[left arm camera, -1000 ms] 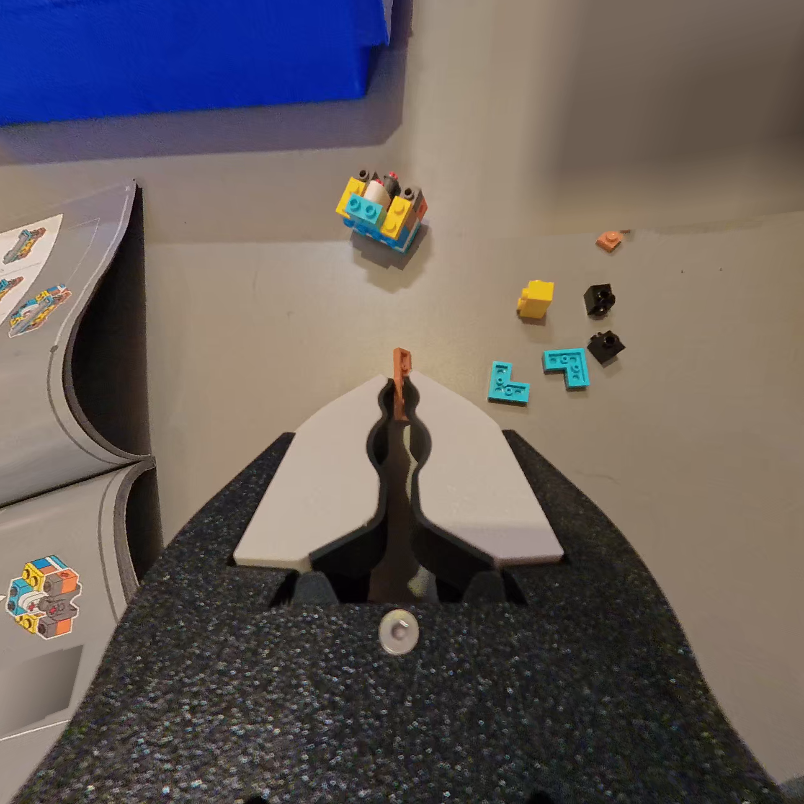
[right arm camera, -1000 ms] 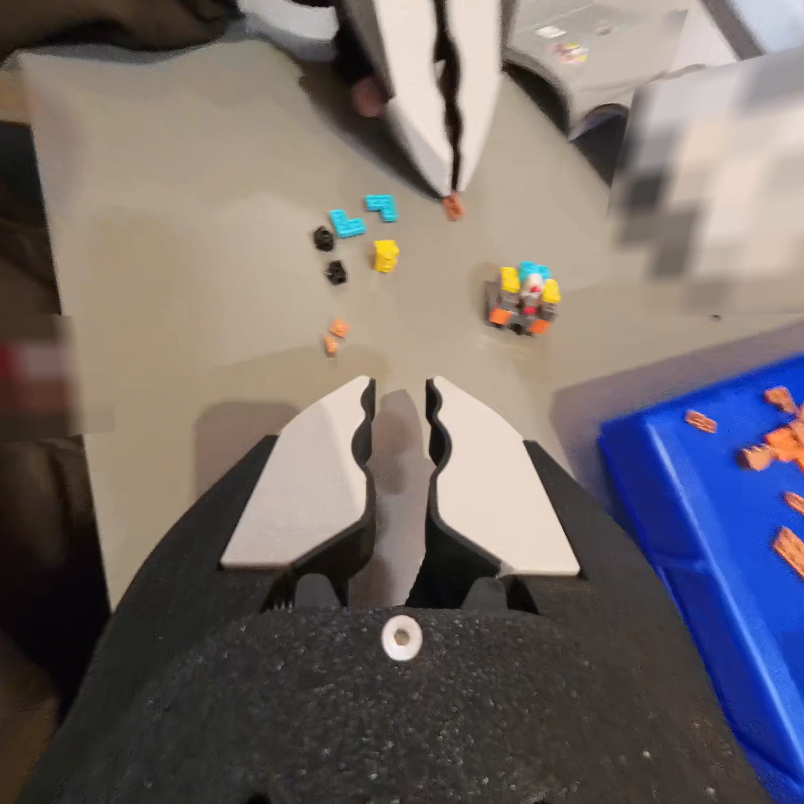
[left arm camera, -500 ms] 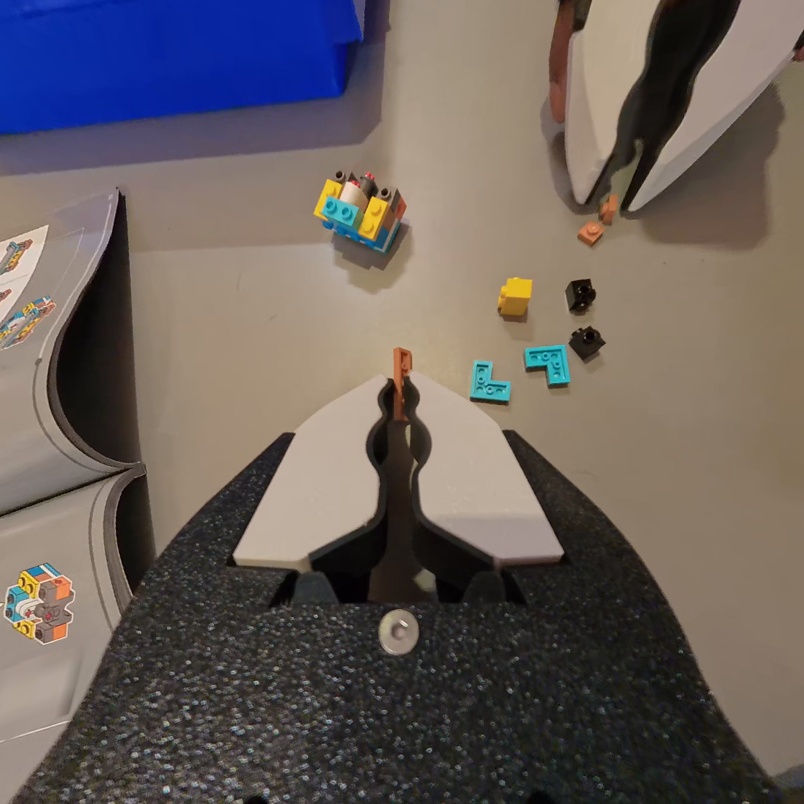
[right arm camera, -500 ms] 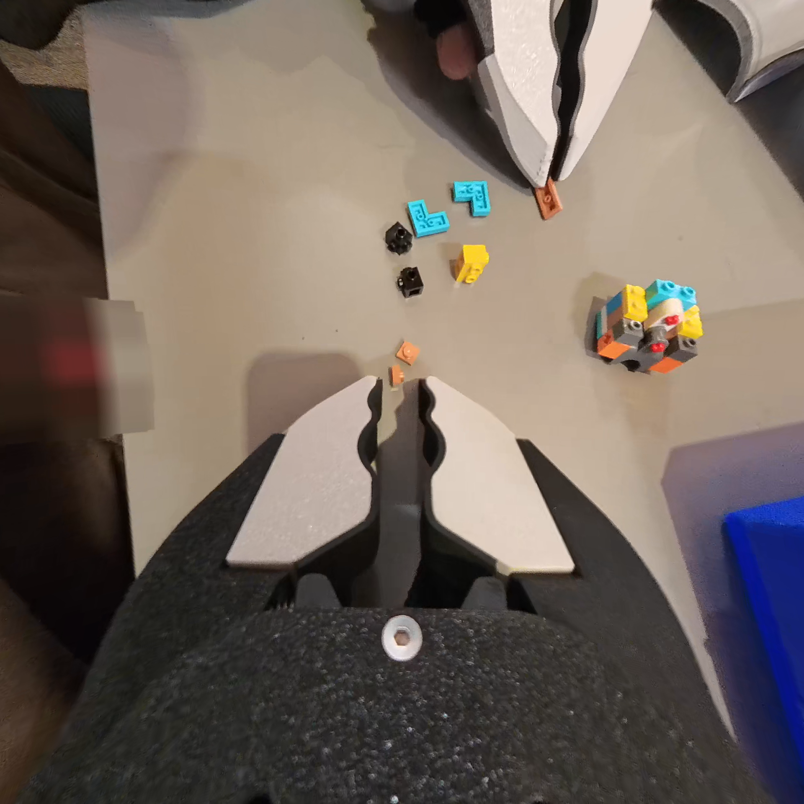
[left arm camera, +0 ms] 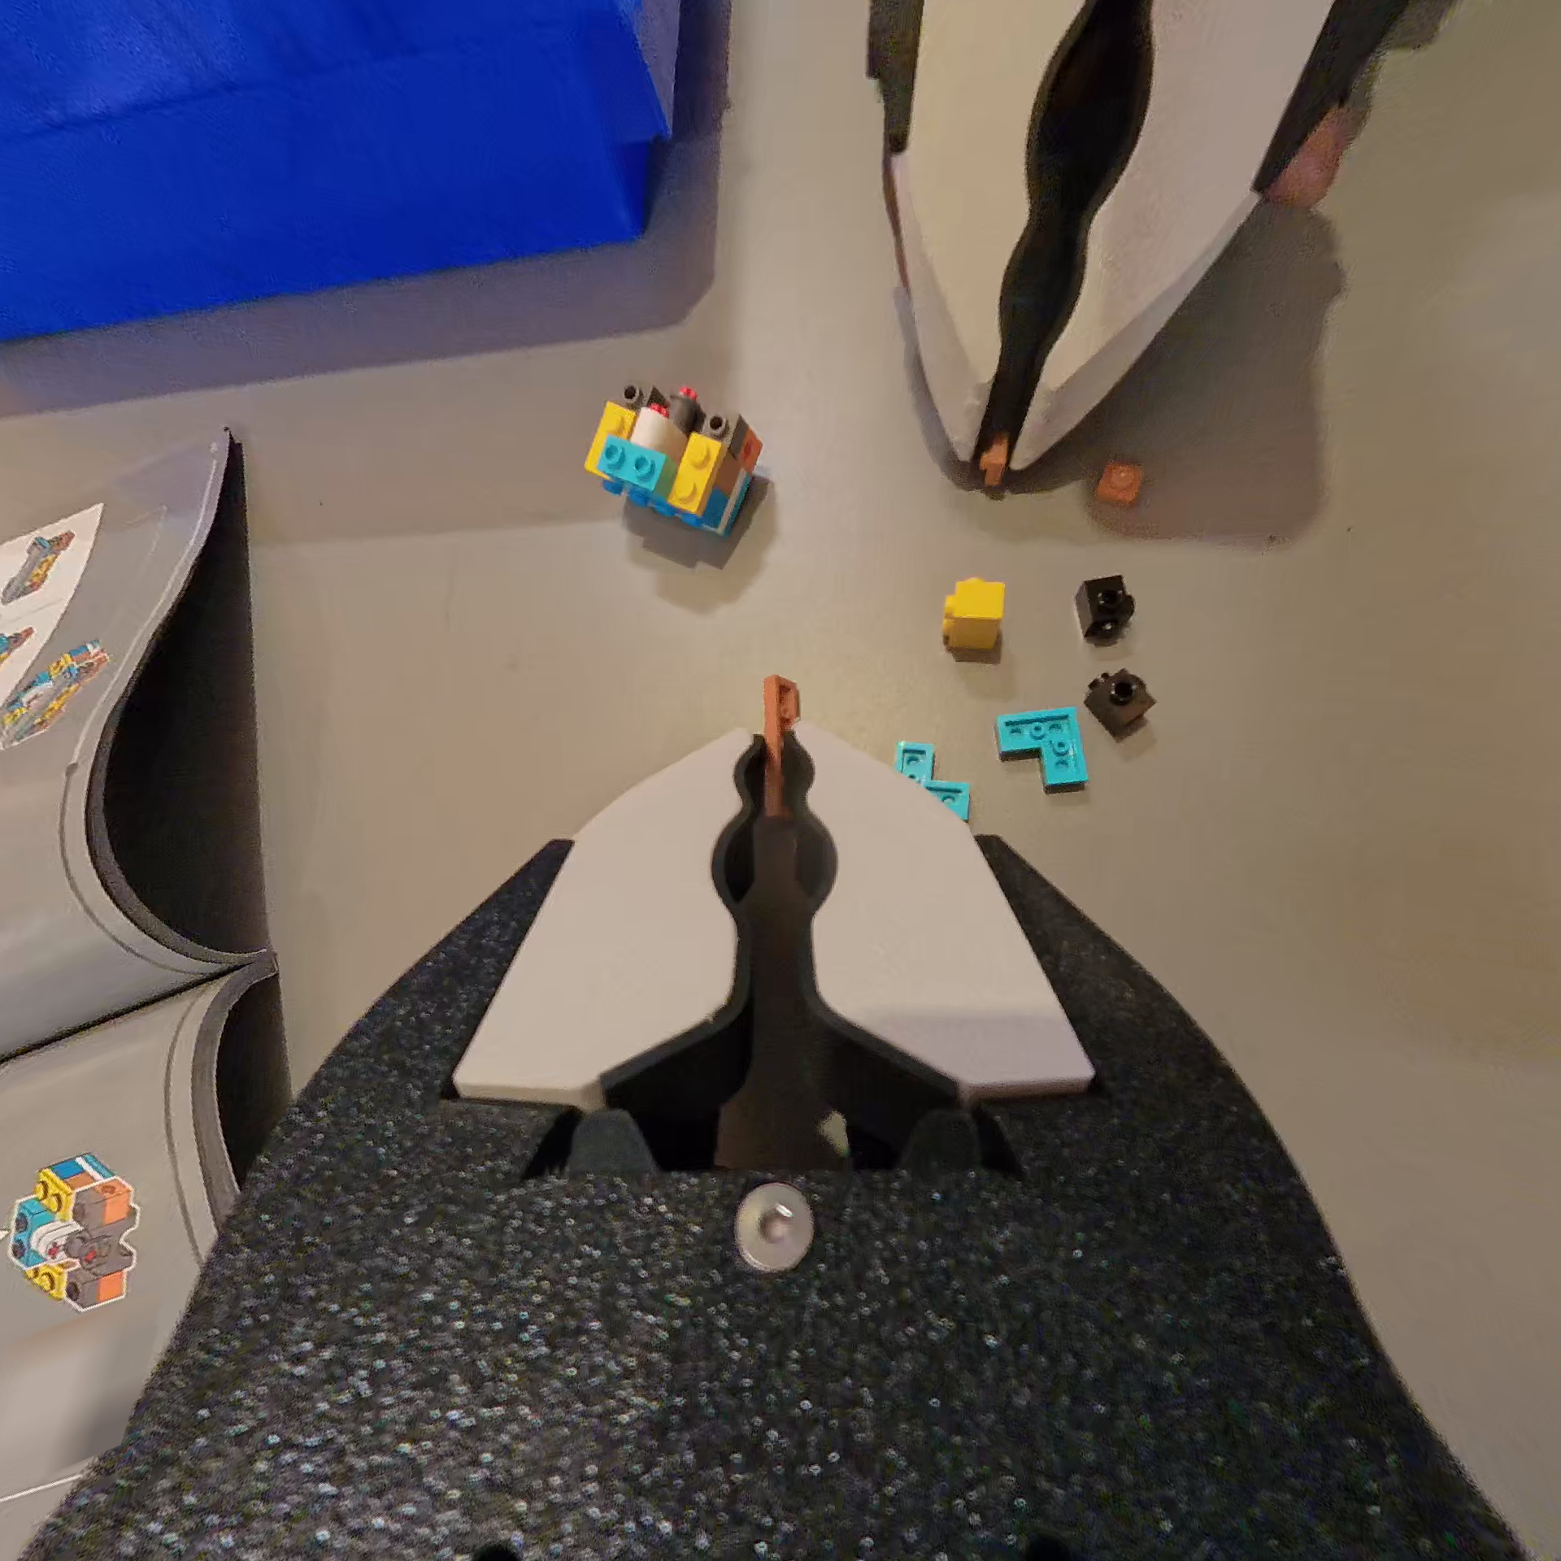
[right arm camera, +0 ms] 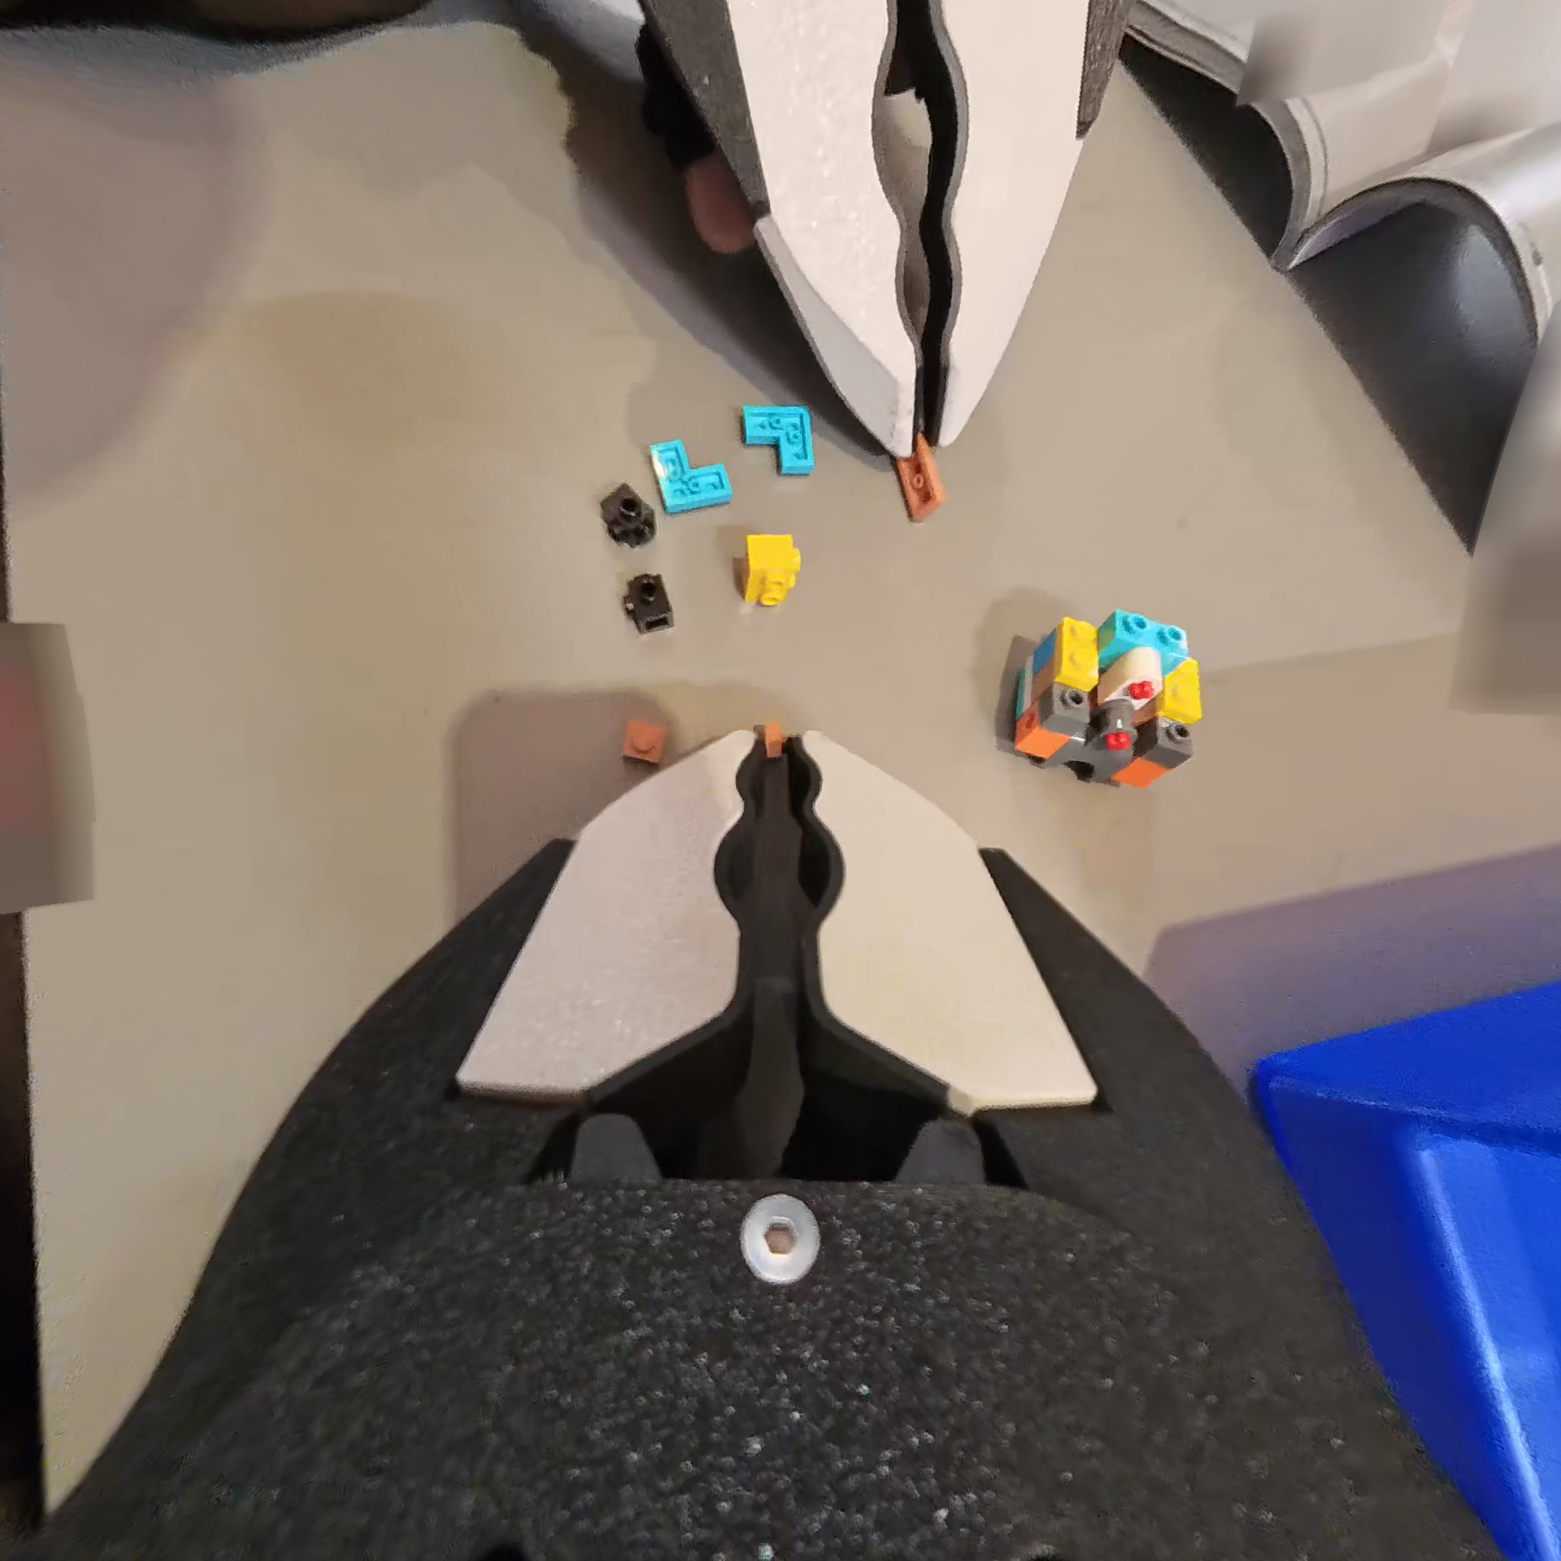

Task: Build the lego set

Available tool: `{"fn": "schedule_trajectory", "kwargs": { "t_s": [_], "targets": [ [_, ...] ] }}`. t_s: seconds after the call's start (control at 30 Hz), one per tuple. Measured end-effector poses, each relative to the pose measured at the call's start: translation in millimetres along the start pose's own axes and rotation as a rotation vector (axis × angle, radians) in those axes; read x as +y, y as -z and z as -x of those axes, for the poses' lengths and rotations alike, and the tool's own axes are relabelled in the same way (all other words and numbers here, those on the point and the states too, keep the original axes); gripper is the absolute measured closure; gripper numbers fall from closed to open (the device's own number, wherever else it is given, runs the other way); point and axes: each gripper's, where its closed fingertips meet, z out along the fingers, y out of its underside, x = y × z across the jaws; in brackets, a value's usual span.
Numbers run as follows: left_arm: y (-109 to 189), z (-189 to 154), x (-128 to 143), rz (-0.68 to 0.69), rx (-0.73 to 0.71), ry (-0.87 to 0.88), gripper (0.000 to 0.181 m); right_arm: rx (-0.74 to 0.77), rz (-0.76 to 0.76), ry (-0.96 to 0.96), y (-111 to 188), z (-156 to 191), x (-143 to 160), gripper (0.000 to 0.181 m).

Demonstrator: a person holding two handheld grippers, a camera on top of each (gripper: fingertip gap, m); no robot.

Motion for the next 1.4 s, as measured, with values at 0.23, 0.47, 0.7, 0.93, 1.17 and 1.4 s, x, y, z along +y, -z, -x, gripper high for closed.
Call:
{"fn": "schedule_trajectory", "kwargs": {
  "t_s": [0.23, 0.47, 0.7, 0.93, 1.17, 1.4],
  "targets": [
    [-1.5, -2.2, -2.4, -0.005, 0.003, -0.017, 0.177, -0.018, -0.073, -0.032, 7.9, -3.7, -5.5, 0.176],
    [-5.0, -1.6, -9.1, -0.036, -0.021, -0.065, 0.177, -0.022, -0.092, -0.05, -11.3, -21.1, -22.7, 0.176],
    [-8.6, -4.7, -13.0, -0.024, -0.049, -0.171, 0.178, -0.013, -0.07, -0.045, -22.2, -23.8, -25.0, 0.176],
    [-12.0, -7.8, -15.4, -0.011, -0.033, -0.212, 0.178, 0.005, -0.042, -0.029, -26.4, -24.5, -24.3, 0.176],
    [-12.8, -8.2, -15.8, -0.005, -0.034, -0.222, 0.178, 0.032, -0.046, -0.028, -25.4, -26.8, -24.3, 0.171],
    [-13.2, -7.1, -15.4, 0.003, -0.038, -0.216, 0.178, 0.027, -0.041, -0.051, -24.2, -28.7, -21.7, 0.167]
  ]
}}
